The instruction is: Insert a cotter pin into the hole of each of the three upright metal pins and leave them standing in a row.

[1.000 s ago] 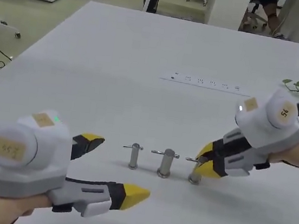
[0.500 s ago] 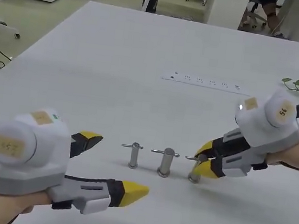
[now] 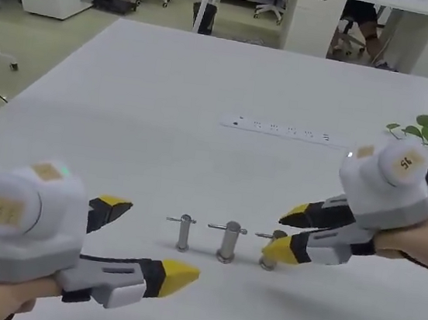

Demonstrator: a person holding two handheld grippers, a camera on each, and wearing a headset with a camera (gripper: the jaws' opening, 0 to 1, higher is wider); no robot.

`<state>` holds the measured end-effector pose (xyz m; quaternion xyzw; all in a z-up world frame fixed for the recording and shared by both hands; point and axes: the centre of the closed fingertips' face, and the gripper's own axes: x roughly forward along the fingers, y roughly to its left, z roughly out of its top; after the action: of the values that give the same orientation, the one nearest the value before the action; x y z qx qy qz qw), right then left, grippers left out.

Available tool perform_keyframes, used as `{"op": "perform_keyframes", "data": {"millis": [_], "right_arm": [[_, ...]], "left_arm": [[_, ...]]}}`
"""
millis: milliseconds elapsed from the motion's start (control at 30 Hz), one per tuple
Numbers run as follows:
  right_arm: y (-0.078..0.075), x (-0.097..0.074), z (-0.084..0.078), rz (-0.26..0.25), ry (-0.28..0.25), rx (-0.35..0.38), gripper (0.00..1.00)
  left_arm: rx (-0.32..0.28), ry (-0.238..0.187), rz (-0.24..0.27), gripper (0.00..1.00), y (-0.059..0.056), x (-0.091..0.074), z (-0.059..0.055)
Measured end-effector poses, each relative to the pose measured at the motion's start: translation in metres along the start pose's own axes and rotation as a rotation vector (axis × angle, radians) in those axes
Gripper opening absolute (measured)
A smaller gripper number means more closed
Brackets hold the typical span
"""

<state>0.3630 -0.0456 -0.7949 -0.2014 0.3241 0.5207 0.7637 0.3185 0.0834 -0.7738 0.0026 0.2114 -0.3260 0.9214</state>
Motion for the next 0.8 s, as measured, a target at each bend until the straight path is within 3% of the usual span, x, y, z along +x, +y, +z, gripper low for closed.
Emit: {"op": "perform_keyframes", "data": {"millis": [100,233,400,567,800], "right_arm": [[0.0,-0.005,-0.002,-0.06,0.01,-0.013,0.44],[0.003,-0.011,-0.005,-0.099,0.0,0.066,0.49],[0.012,-0.016,-0.014,-0.124,0.009,0.079,0.52],[0.023,-0.019,-0.016,-0.119,-0.027,0.146,0.56],[0.027,-0.028,-0.016,-0.175,-0.077,0.198,0.69]], "left_arm": [[0.007,0.01,0.01,0.79,0.002,-0.001,0.001],[0.015,0.006,0.01,0.79,0.002,-0.002,0.006],[0.01,0.002,0.006,0.79,0.001,-0.001,0.01],[0.013,0.015,0.005,0.8,0.001,-0.001,0.009],[0.019,0.036,-0.006,0.84,-0.005,-0.006,0.006]]}}
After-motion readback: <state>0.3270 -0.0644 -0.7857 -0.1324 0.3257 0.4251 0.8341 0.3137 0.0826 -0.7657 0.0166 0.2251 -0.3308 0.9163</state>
